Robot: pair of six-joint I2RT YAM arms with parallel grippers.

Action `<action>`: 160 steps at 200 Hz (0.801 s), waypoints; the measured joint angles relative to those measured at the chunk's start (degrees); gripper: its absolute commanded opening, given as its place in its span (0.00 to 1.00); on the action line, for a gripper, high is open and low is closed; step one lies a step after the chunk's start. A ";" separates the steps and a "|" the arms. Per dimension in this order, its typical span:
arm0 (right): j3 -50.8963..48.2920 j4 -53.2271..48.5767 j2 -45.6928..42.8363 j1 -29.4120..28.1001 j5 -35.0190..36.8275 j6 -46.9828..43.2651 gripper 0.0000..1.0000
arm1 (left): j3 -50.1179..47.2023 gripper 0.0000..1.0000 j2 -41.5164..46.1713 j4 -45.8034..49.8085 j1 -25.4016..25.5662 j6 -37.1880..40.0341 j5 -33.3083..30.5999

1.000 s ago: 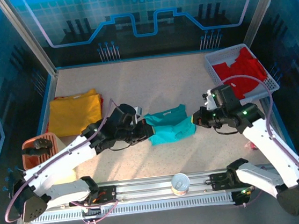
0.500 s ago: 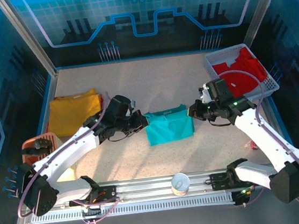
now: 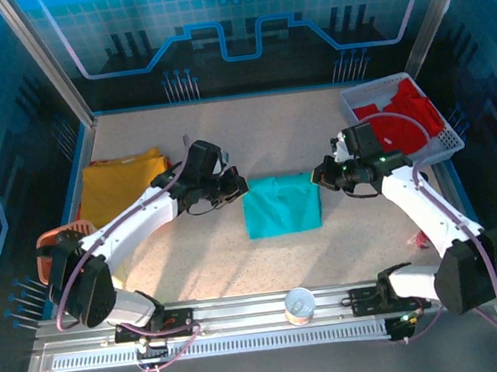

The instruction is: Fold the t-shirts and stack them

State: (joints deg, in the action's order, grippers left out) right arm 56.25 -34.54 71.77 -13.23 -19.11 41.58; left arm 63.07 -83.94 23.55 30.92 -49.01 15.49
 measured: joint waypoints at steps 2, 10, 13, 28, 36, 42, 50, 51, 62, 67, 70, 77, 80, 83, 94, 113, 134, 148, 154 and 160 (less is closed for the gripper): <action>0.00 0.15 0.15 0.11 -0.04 0.00 0.00 | 0.20 0.00 -0.37 -0.02 -0.11 0.11 0.02; 0.00 0.76 0.90 0.55 -0.55 -0.02 0.00 | 0.81 0.00 -1.53 -0.13 -0.46 0.35 0.09; 0.02 1.03 1.18 0.70 -0.68 -0.02 0.00 | 1.03 0.00 -1.86 -0.13 -0.57 0.48 0.15; 0.22 2.27 2.91 1.20 -1.18 -0.02 0.00 | 1.90 0.00 -3.58 -0.44 -1.11 1.20 0.50; 0.52 2.75 3.93 1.31 -1.49 -0.07 0.00 | 2.16 0.00 -4.28 -0.61 -1.40 1.40 0.61; 0.79 3.17 4.72 1.33 -1.57 -0.11 0.00 | 2.23 0.00 -4.66 -0.87 -1.62 1.51 0.70; 1.14 3.58 5.75 1.40 -1.95 -0.26 0.00 | 2.47 0.00 -5.22 -0.96 -1.97 1.64 0.87; 1.22 3.67 5.97 1.40 -2.03 -0.24 0.00 | 2.47 0.00 -5.27 -0.98 -1.99 1.64 0.87; 1.75 4.37 7.15 1.42 -2.40 -0.28 0.00 | 2.82 0.00 -6.03 -1.16 -2.34 1.92 0.87; 1.99 4.70 7.69 1.42 -2.49 -0.28 0.00 | 2.97 0.00 -6.38 -1.31 -2.54 2.08 0.87; 2.12 4.98 8.04 1.42 -2.56 -0.31 0.00 | 3.08 0.00 -6.67 -1.40 -2.64 2.27 0.87; 2.43 5.38 8.74 1.44 -2.64 -0.46 0.00 | 3.23 0.00 -7.10 -1.60 -2.80 2.49 0.87; 2.58 5.53 9.01 1.46 -2.67 -0.48 0.00 | 3.26 0.00 -7.30 -1.79 -2.91 2.51 0.90; 2.71 5.73 9.29 1.46 -2.71 -0.50 0.00 | 3.26 0.00 -7.52 -1.88 -2.97 2.54 0.87; 3.19 6.14 10.36 1.62 -3.04 -0.70 0.00 | 3.28 0.00 -8.11 -2.12 -3.21 2.67 0.87; 4.22 6.88 12.52 1.81 -3.65 -1.11 0.00 | 3.32 0.00 -9.27 -2.75 -3.69 2.67 0.87; 4.70 7.78 14.40 1.99 -4.11 -1.49 0.00 | 3.50 0.00 -10.99 -3.45 -4.33 2.67 0.87; 5.16 8.22 15.76 2.19 -4.20 -1.64 0.00 | 3.67 0.00 -12.46 -4.00 -4.83 2.69 0.92; 5.27 8.57 16.39 2.21 -4.33 -1.77 0.00 | 3.78 0.00 -13.00 -4.22 -5.01 2.71 0.92; 5.31 8.96 16.94 2.25 -4.44 -1.86 0.00 | 3.89 0.00 -13.49 -4.37 -5.18 2.73 0.92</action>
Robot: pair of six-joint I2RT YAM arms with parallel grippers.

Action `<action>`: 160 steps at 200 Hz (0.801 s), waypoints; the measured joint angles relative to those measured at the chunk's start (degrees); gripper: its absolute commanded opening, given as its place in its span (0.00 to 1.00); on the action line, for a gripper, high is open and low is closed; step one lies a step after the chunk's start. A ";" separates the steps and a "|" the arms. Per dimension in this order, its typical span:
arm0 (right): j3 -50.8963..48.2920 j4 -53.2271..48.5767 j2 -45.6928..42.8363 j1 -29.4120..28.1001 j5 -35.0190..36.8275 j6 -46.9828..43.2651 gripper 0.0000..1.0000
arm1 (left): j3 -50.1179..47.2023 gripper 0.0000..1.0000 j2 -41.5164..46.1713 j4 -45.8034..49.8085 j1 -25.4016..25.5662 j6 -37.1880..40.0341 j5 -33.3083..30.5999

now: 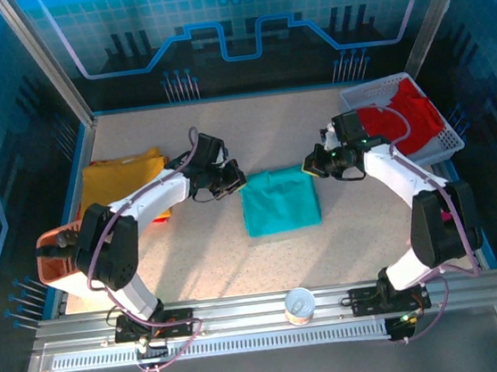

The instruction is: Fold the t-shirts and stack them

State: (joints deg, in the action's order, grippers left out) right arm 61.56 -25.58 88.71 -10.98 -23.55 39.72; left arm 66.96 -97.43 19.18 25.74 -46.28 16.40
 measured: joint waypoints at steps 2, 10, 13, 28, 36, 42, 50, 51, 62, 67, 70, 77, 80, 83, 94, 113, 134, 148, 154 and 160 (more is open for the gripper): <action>0.02 0.09 0.13 0.04 -0.04 -0.07 0.00 | 0.09 0.00 -0.15 -0.04 -0.04 0.00 0.00; 0.04 0.42 0.79 0.15 -0.17 -0.15 0.00 | 0.28 0.00 -0.68 -0.24 -0.15 0.13 0.02; 0.04 0.57 1.07 0.17 -0.26 -0.17 0.00 | 0.39 0.00 -0.87 -0.22 -0.22 0.15 0.02; 0.07 1.27 2.34 0.35 -0.70 -0.20 0.00 | 1.09 0.00 -1.70 -0.26 -0.37 0.17 0.22; 0.24 1.46 3.08 0.42 -0.94 -0.20 0.00 | 1.57 0.01 -2.23 -0.33 -0.44 0.17 0.39; 0.48 1.62 3.69 0.44 -1.01 -0.20 0.00 | 1.95 0.02 -2.67 -0.39 -0.50 0.17 0.48; 0.85 1.88 4.48 0.48 -1.03 -0.17 0.00 | 2.32 0.07 -3.13 -0.55 -0.61 0.17 0.57; 0.92 1.92 4.63 0.52 -1.05 -0.20 0.01 | 2.34 0.08 -3.17 -0.57 -0.63 0.17 0.59; 1.38 2.36 5.44 0.57 -1.22 -0.20 0.11 | 2.71 0.23 -3.72 -0.63 -0.79 0.31 0.66; 1.62 2.40 5.81 0.57 -1.40 -0.26 0.15 | 2.86 0.29 -3.91 -0.68 -0.87 0.48 0.83; 1.79 2.49 5.99 0.57 -1.44 -0.28 0.18 | 2.99 0.32 -4.07 -0.66 -0.92 0.42 0.92; 2.19 2.80 6.54 0.57 -1.86 -0.37 0.29 | 3.15 0.36 -4.37 -0.70 -1.11 0.66 1.07; 2.38 2.78 6.75 0.57 -2.05 -0.46 0.33 | 3.19 0.38 -4.48 -0.68 -1.20 0.81 1.07; 2.51 2.80 6.93 0.57 -2.12 -0.81 0.36 | 3.21 0.41 -4.57 -0.63 -1.27 0.66 1.07; 2.95 3.08 7.37 0.57 -2.45 -0.79 0.47 | 3.26 0.52 -4.76 -0.50 -1.60 1.07 1.05; 3.52 2.95 7.43 0.57 -2.45 -1.07 0.68 | 3.34 0.57 -4.70 0.28 -2.10 1.70 0.83; 3.82 2.73 6.69 0.57 -2.40 -1.66 0.78 | 3.37 0.58 -3.80 1.46 -2.34 1.68 0.24; 3.80 2.40 5.25 0.55 -2.43 -1.64 0.81 | 3.37 0.57 -2.01 1.95 -2.27 1.64 0.11; 3.76 2.45 4.35 0.55 -2.47 -1.38 0.82 | 3.37 0.57 -1.01 1.99 -2.14 1.55 0.11; 3.54 2.67 3.10 0.50 -2.47 -0.98 0.85 | 3.34 0.57 0.24 1.92 -1.88 1.38 0.11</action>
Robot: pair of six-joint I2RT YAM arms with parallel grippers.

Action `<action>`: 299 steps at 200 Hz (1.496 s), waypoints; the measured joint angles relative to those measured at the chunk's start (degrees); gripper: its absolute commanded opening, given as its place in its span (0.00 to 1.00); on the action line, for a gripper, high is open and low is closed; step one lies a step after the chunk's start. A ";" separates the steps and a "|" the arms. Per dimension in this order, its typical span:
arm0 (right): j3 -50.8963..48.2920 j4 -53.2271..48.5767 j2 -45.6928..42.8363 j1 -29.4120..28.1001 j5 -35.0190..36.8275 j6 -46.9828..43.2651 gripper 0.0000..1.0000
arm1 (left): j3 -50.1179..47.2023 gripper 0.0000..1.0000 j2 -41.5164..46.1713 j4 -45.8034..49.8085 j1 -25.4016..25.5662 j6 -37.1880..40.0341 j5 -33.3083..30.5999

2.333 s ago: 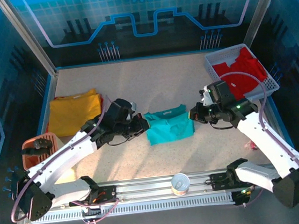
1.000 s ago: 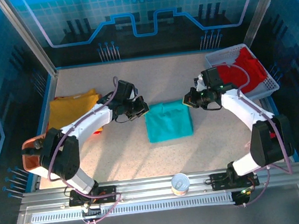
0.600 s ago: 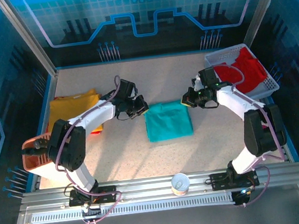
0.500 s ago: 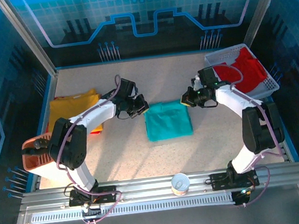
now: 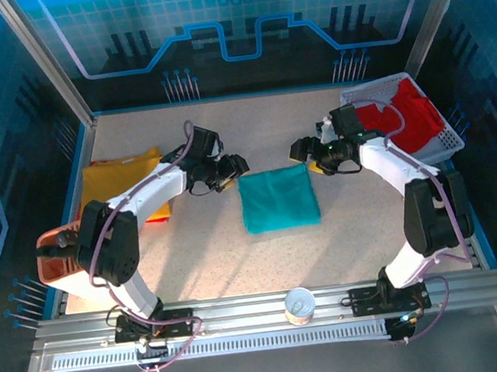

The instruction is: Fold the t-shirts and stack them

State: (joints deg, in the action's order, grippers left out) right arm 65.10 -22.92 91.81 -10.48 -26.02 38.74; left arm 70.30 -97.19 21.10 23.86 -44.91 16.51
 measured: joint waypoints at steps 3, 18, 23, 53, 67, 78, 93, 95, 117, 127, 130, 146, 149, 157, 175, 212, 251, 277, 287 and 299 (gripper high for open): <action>-0.15 0.11 -0.46 0.00 -0.02 -0.02 0.87 | 0.00 0.57 0.55 0.00 0.09 -0.04 0.02; -2.10 1.40 -4.37 -0.37 -0.28 1.64 0.89 | -0.68 0.57 3.80 -1.05 1.44 -0.83 0.11; -2.97 1.97 -5.55 -0.59 -0.46 2.12 0.89 | -1.25 0.57 4.92 -1.81 2.05 -1.44 0.13; -10.16 6.12 -11.89 -2.29 -1.92 6.97 0.89 | -6.60 0.56 8.66 -7.63 6.47 -5.60 1.01; -13.84 8.68 -13.42 -2.97 -2.32 9.53 0.89 | -9.25 0.56 8.63 -10.05 8.37 -7.58 1.16; -16.92 10.75 -14.23 -3.65 -2.60 11.52 0.89 | -10.99 0.56 8.63 -11.15 9.79 -8.81 1.14; -20.09 12.81 -14.45 -4.98 -2.58 13.90 0.89 | -12.33 0.56 8.41 -12.39 11.76 -9.90 1.07; -20.37 13.16 -14.45 -5.11 -2.56 14.14 0.88 | -12.39 0.56 8.35 -12.52 11.98 -10.05 1.03; -23.96 17.20 -14.45 -6.95 -2.54 16.68 0.88 | -14.10 0.55 7.23 -17.03 14.47 -12.02 0.94; -25.35 19.15 -14.45 -7.67 -2.51 17.57 0.88 | -15.52 0.55 6.36 -19.63 15.10 -12.98 0.96; -25.77 19.78 -14.45 -7.91 -2.54 17.92 0.88 | -16.00 0.55 6.08 -20.35 15.23 -13.33 0.94; -27.69 22.51 -14.16 -8.74 -2.54 18.99 0.88 | -18.27 0.55 4.00 -23.12 15.45 -14.49 0.94; -28.04 23.06 -14.03 -8.87 -2.56 19.26 0.88 | -18.62 0.55 3.56 -23.56 15.45 -14.84 0.94; -29.07 24.57 -13.60 -9.03 -2.54 19.69 0.88 | -19.47 0.54 2.43 -24.48 15.43 -15.19 0.94; -31.17 26.43 -12.57 -9.07 -2.43 20.02 0.88 | -21.18 0.54 0.11 -26.14 15.43 -15.65 0.96; -35.08 27.74 -11.96 -8.61 -1.81 19.71 0.86 | -23.39 0.54 -0.70 -28.06 15.43 -15.61 0.94; -37.16 27.96 -12.02 -5.97 -2.56 18.43 0.86 | -25.44 0.53 -0.70 -30.64 15.30 -15.04 1.22; -37.48 26.80 -13.14 -4.13 -2.91 17.33 0.86 | -25.92 0.54 -0.22 -30.42 14.56 -14.51 1.55; -37.48 25.66 -14.01 -3.34 -2.69 16.70 0.86 | -26.67 0.54 0.90 -29.49 13.75 -14.25 1.66; -37.42 24.20 -15.08 -2.73 -2.47 16.13 0.86 | -27.39 0.54 2.60 -27.43 12.55 -13.62 1.79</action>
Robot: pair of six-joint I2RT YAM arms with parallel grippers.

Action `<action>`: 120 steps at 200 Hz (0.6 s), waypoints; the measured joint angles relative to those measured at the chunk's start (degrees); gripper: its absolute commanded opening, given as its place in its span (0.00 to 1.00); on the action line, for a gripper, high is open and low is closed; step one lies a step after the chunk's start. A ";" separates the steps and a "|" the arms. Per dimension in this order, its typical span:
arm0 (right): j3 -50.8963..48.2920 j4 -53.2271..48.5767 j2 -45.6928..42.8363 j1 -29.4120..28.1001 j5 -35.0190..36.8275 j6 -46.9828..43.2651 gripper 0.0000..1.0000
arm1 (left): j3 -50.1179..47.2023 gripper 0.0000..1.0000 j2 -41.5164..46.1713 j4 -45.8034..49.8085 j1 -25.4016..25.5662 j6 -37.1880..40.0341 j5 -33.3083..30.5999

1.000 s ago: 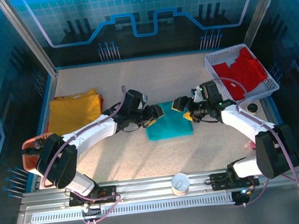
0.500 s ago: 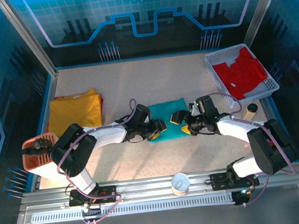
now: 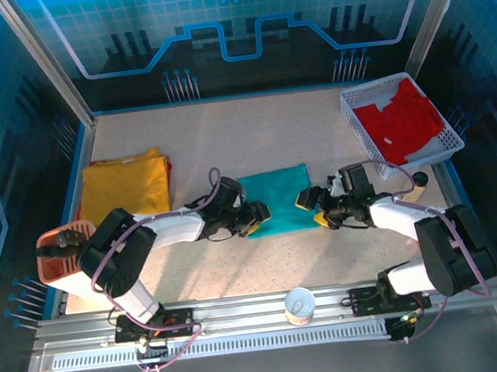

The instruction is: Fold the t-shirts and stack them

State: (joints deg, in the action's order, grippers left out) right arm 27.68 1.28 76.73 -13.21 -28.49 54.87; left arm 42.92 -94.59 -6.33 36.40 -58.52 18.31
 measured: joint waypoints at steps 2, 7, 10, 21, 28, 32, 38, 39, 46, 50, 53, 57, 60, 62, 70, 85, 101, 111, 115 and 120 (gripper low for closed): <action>0.07 -0.17 -0.15 0.07 -0.02 -0.09 0.86 | 0.00 0.54 0.42 0.57 -0.28 0.11 -0.02; 0.22 -0.94 -0.55 0.15 -0.02 -0.33 0.86 | 0.00 0.54 1.05 1.75 -0.74 0.26 0.00; 0.42 -1.42 -0.74 0.17 0.02 -0.50 0.86 | 0.00 0.55 1.70 2.56 -1.14 0.59 -0.02; 1.40 -2.91 -1.22 0.26 -0.04 -0.76 0.86 | 0.24 0.55 3.63 4.92 -2.14 1.44 -0.02; 2.49 -3.87 -1.46 0.28 -0.02 -0.98 0.86 | 0.81 0.56 4.81 6.67 -2.71 1.97 0.02; 3.10 -4.39 -1.53 0.28 -0.02 -1.07 0.86 | 1.25 0.56 5.46 7.50 -2.99 2.12 0.00; 4.22 -5.05 -1.64 0.28 -0.04 -1.16 0.86 | 2.12 0.56 6.38 8.70 -3.37 2.67 0.02; 4.52 -5.18 -1.64 0.28 -0.07 -1.16 0.86 | 2.34 0.56 6.58 8.92 -3.41 2.80 0.02; 5.84 -5.62 -1.77 0.28 -0.04 -1.18 0.86 | 3.63 0.57 7.30 9.99 -3.76 3.26 0.04; 6.78 -5.81 -1.86 0.28 -0.04 -1.22 0.86 | 4.63 0.57 7.63 10.60 -3.93 3.65 0.04; 7.26 -5.95 -1.90 0.28 -0.04 -1.22 0.86 | 5.35 0.57 7.78 10.93 -4.07 3.82 0.07; 8.20 -6.08 -1.92 0.28 -0.04 -1.27 0.86 | 6.34 0.57 7.87 11.32 -4.20 4.39 0.11; 8.81 -6.21 -1.92 0.28 -0.02 -1.29 0.86 | 7.15 0.57 7.89 11.65 -4.33 4.57 0.22; 9.14 -6.19 -1.92 0.28 -0.02 -1.31 0.87 | 7.78 0.57 7.87 11.89 -4.42 4.79 0.24; 10.84 -6.36 -1.84 0.28 -0.02 -1.31 0.86 | 10.12 0.57 7.63 12.79 -4.74 5.57 0.52; 14.01 -6.40 -0.98 0.28 -0.07 -1.29 0.87 | 14.47 0.57 6.45 13.77 -5.38 6.75 1.03; 17.33 -5.44 1.55 0.28 0.00 -0.87 0.87 | 18.84 0.57 3.72 13.79 -5.95 7.93 1.53; 19.10 -4.20 4.04 0.26 -0.15 -0.42 0.87 | 21.05 0.57 1.33 13.64 -6.21 8.15 1.75; 19.67 -3.65 4.98 0.26 -0.13 -0.15 0.87 | 21.79 0.57 0.24 13.51 -6.27 8.26 1.90; 20.24 -2.93 6.29 0.26 -0.28 0.22 0.87 | 22.62 0.56 -1.05 13.49 -6.38 8.37 2.14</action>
State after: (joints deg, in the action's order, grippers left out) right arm 47.92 -1.65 83.02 -12.95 -28.77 55.09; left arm 65.54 -95.64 7.16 30.02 -50.15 20.45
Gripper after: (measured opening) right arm 0.868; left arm 0.569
